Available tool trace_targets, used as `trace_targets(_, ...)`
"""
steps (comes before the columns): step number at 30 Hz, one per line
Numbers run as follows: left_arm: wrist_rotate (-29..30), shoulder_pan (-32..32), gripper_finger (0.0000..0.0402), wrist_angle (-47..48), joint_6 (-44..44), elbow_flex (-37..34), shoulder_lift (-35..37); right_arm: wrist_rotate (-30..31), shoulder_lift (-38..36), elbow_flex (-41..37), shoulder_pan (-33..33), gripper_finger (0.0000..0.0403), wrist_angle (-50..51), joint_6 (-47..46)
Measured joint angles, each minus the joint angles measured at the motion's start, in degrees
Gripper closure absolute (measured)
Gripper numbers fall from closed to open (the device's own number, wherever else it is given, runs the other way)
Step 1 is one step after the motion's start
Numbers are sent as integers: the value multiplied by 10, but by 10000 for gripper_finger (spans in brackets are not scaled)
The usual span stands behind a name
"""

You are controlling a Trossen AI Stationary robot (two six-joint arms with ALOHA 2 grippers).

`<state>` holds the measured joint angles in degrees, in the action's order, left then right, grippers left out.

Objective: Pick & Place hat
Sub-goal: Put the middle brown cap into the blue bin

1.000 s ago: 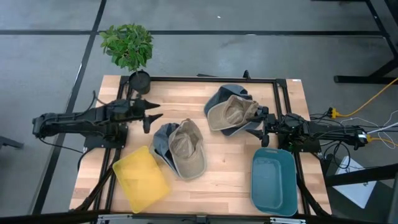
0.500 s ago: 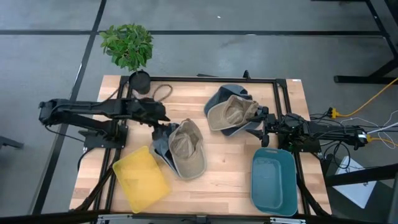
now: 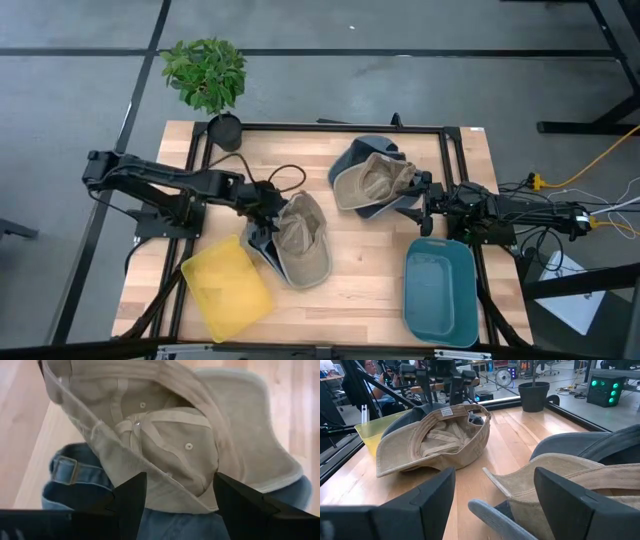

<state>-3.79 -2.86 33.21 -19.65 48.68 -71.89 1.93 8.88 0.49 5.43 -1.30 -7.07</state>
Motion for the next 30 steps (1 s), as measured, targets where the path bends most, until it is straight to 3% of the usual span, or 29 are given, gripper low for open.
trace_targets(6,2,0,178,1,-66,4,-39,0,0,0,0,134,0,0)
trace_targets(12,50,8,185,25,-111,4,-62,0,0,0,0,134,0,0)
trace_targets(16,87,7,230,34,-111,4,-62,0,0,0,0,134,0,0)
trace_targets(24,154,6,385,46,-62,30,-54,0,0,0,0,134,0,0)
trace_targets(30,290,-11,397,48,15,65,-54,0,0,0,0,134,0,0)
